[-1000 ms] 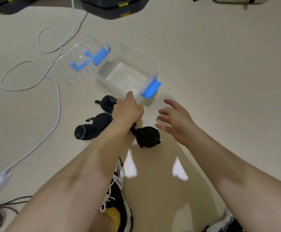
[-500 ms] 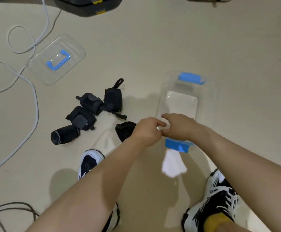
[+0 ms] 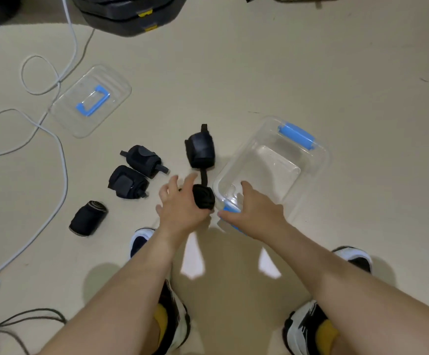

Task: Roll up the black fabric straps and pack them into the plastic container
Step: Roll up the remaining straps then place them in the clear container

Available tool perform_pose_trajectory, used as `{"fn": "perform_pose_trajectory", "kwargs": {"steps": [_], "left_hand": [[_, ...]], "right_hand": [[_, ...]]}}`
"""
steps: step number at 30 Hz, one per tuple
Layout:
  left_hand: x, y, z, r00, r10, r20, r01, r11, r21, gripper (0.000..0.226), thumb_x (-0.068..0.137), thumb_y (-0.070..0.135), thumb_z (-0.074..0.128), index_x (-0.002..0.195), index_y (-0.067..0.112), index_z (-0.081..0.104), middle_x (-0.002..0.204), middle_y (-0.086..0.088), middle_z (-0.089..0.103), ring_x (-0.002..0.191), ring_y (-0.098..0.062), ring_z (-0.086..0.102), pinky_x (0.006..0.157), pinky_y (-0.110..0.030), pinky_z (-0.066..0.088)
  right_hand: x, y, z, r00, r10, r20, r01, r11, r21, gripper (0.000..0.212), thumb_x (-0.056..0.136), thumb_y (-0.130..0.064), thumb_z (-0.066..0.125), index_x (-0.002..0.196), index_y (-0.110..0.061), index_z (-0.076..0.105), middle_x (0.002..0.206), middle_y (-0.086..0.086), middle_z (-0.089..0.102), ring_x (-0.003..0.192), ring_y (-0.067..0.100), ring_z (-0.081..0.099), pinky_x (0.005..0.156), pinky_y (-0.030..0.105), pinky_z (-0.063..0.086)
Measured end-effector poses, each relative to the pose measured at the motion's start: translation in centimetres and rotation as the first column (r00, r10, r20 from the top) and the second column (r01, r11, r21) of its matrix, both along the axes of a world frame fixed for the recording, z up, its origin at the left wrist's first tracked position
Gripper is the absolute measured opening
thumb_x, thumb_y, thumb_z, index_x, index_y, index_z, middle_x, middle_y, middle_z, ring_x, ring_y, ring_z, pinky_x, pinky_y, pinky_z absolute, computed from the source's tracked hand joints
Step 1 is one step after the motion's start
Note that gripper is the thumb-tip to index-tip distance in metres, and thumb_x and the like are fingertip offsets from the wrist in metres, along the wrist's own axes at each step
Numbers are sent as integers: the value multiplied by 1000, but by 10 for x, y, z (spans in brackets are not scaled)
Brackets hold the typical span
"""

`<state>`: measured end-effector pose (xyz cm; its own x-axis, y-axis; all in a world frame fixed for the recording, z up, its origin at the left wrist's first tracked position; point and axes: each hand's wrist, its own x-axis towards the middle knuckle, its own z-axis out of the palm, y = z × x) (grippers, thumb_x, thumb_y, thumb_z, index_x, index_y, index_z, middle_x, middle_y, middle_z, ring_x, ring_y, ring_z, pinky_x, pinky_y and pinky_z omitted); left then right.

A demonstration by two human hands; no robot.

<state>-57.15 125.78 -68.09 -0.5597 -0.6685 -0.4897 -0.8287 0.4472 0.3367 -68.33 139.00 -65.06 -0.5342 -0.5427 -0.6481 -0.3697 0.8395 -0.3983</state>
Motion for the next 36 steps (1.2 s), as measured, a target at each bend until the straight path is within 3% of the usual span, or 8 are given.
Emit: {"fn": "perform_pose_trajectory", "kwargs": {"steps": [6,11,15,18,23,28,32,36], "left_hand": [[23,8,-35,996,61,-64,-63,998,-21,71,72,42,79,128,21,41,122,-6,49,110,-30,51,78,-38,48],[18,1,-31,970,235,-67,-228,969,96,64,72,44,77,121,22,43,101,3,59,91,-22,57,71,-30,44],[7,-6,-5,630,719,-292,-656,695,295,58,75,39,79,122,24,47,105,4,60,101,-22,60,82,-27,44],[-11,-15,24,450,727,-519,-680,655,329,55,73,39,81,115,28,47,100,12,59,101,-16,61,83,-24,44],[-45,-24,62,789,170,-590,-221,975,-15,58,63,43,82,112,30,54,108,8,58,98,-10,56,80,-25,46],[-58,-1,42,851,-409,-329,297,892,-340,55,70,40,76,118,20,57,98,2,61,92,-21,56,78,-37,49],[-52,-4,29,862,-329,-387,302,944,-129,48,76,9,65,120,25,54,105,10,61,97,-15,55,72,-29,46],[-50,-28,25,835,127,-536,-15,978,208,58,82,-8,53,130,24,57,116,8,60,106,-10,59,89,-28,53]], "right_hand": [[20,-3,-13,944,229,-237,-242,970,-28,68,83,0,53,144,-24,34,112,-3,59,115,23,48,85,40,31],[16,4,-12,895,321,-310,-354,933,-57,58,78,5,50,129,-22,51,90,-4,52,112,23,48,88,40,33],[5,20,-13,827,455,-331,-455,887,82,51,77,7,48,118,-22,60,101,-5,68,121,23,44,87,39,28],[-5,26,-10,791,559,-249,-528,829,183,49,80,4,50,120,-22,64,117,-4,66,141,20,31,105,42,24],[-37,14,18,978,196,-75,-202,975,-88,77,87,-26,66,153,-30,28,156,-5,31,142,18,33,108,43,37],[-47,-11,17,955,211,-206,-275,894,-355,107,77,-18,76,157,-37,7,158,0,21,131,26,46,92,45,52],[-48,-25,-5,939,226,-259,-292,922,-254,96,76,-42,79,153,-34,20,128,0,49,105,24,59,80,44,54],[-50,-39,-24,956,110,-272,-184,947,-262,64,78,-36,74,135,-24,47,117,3,53,93,27,60,74,41,54]]}}
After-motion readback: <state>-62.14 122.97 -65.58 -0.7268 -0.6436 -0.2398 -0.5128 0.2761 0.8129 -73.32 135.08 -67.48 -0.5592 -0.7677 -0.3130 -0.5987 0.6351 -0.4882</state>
